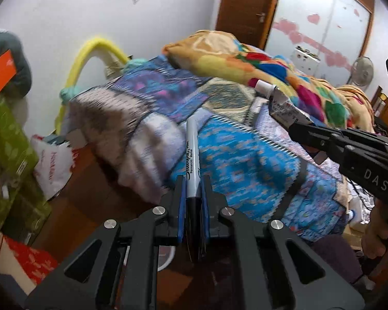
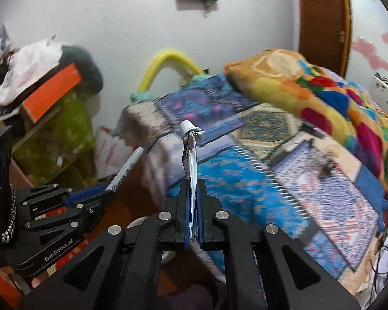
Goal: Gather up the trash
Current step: 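Carry the marker and white tube in both grippers down to the white bin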
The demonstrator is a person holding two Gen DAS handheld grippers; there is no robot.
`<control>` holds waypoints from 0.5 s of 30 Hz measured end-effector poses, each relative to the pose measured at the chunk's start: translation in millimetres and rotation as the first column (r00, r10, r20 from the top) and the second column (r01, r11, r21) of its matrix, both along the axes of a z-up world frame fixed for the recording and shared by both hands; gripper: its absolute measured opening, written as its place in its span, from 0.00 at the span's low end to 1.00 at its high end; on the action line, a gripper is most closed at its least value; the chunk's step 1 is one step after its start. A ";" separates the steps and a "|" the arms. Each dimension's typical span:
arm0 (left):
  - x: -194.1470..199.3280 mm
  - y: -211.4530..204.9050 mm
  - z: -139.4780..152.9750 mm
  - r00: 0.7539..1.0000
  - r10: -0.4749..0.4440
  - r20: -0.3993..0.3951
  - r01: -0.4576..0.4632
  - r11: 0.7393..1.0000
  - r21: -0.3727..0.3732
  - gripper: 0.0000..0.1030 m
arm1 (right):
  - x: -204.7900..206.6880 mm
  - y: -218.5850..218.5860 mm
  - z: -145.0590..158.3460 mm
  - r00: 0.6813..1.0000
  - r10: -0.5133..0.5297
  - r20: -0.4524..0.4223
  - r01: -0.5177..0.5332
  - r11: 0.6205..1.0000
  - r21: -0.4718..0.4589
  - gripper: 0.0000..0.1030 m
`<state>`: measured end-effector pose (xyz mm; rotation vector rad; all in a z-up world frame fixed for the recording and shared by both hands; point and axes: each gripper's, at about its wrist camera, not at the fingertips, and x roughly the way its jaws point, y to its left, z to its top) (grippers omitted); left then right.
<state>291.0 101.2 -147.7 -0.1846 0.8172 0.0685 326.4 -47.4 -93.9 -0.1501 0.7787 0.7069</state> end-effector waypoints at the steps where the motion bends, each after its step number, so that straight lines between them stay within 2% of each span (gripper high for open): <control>1: -2.7 5.0 -3.0 1.000 0.007 -0.004 -0.007 1.000 -0.003 0.10 | -2.3 10.0 -4.9 1.000 0.018 -0.007 -0.018 1.000 -0.010 0.04; 8: -15.7 54.0 -43.1 0.993 0.085 -0.079 -0.088 0.995 -0.036 0.10 | -9.0 62.8 -40.4 0.990 0.104 -0.095 -0.110 0.992 -0.065 0.04; 15: -20.1 88.6 -102.6 0.972 0.132 -0.192 -0.151 0.985 -0.086 0.10 | -9.2 109.5 -90.3 0.968 0.154 -0.196 -0.184 0.972 -0.145 0.04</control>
